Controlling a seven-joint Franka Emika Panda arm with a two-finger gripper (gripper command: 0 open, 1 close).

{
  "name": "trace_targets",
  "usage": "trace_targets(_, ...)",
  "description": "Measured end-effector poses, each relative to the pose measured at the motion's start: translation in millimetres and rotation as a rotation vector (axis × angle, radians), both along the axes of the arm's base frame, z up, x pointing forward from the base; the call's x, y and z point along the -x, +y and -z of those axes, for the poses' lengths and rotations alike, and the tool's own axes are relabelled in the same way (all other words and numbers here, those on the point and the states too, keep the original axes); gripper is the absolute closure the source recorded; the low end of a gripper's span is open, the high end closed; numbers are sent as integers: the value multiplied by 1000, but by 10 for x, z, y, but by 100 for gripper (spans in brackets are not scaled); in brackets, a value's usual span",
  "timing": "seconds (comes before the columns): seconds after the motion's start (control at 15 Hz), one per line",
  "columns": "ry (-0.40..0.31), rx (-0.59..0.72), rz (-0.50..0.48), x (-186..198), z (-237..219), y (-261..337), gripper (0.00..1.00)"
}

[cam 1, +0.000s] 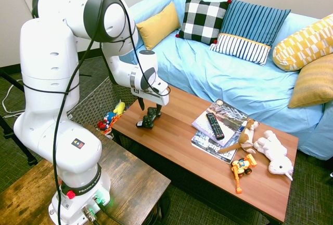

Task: Put the gamepad in the basket

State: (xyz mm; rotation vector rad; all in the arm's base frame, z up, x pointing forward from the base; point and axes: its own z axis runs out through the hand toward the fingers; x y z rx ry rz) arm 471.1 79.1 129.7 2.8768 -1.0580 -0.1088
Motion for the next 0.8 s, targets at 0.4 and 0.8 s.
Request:
trace_targets(0.4, 28, -3, 31, -114, 279, 11, 0)
trace_targets(0.8, 69, -11, 55, -57, 488, -123, 100)
